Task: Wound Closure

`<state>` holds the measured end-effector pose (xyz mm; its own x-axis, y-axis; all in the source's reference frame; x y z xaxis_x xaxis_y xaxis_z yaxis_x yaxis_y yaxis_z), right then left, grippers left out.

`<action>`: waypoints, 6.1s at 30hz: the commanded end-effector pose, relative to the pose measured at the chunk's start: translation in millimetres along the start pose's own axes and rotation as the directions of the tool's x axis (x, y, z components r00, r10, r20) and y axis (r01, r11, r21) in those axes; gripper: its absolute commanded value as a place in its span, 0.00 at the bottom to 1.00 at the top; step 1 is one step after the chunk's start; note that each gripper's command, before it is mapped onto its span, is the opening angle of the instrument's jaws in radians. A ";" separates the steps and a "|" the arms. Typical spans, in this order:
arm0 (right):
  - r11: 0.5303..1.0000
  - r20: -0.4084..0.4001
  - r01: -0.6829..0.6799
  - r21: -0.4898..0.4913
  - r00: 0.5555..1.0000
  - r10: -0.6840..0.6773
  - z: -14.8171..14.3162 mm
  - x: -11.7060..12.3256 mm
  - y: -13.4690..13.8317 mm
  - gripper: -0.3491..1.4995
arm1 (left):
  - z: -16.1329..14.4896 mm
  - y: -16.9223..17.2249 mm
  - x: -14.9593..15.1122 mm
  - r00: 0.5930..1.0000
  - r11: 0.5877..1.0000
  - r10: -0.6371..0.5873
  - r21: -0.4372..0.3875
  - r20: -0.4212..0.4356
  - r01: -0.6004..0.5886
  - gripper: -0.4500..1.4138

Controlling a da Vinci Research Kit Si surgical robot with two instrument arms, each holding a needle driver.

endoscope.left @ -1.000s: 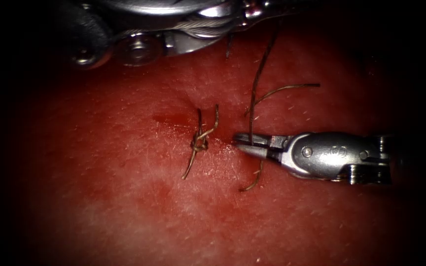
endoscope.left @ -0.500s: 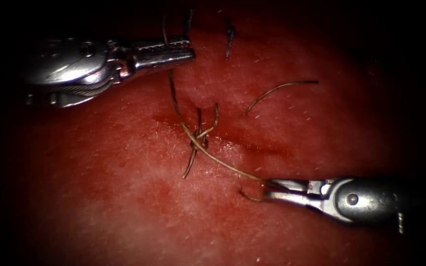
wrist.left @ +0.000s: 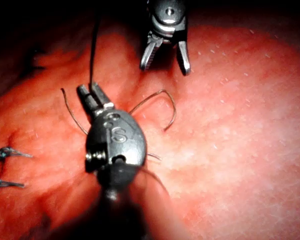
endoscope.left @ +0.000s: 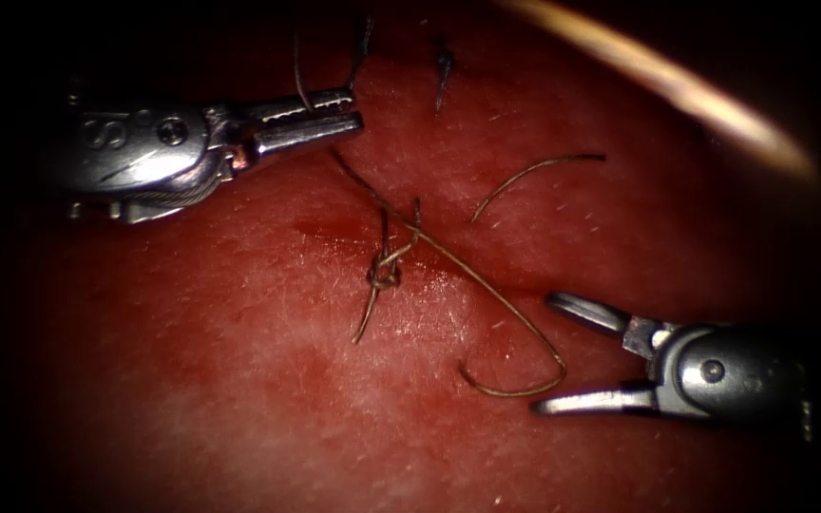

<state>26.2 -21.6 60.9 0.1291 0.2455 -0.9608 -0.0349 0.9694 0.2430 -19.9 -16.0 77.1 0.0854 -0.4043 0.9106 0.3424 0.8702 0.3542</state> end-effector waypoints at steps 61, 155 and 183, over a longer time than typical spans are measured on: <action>0.967 0.246 0.184 -0.173 0.959 -0.139 9.4 -2.7 4.2 0.00 | 1.6 -7.1 -6.2 0.996 0.998 0.047 -0.044 -0.073 -0.051 0.24; 0.996 -0.210 0.040 -0.078 0.976 -0.055 9.6 0.4 6.1 0.63 | 2.4 -8.6 11.0 0.789 0.784 0.615 0.126 -0.013 -0.608 0.00; 0.995 -0.035 0.091 0.049 0.995 -0.090 11.6 -3.3 2.8 0.68 | 7.1 1.4 0.8 0.914 0.892 0.336 0.234 0.228 -0.386 0.00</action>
<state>36.6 -19.2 65.8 0.0926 0.1557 -0.9834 0.0309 0.9868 0.1592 -25.4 -12.8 80.6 -0.0179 -0.0190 0.9997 0.0481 0.9986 0.0199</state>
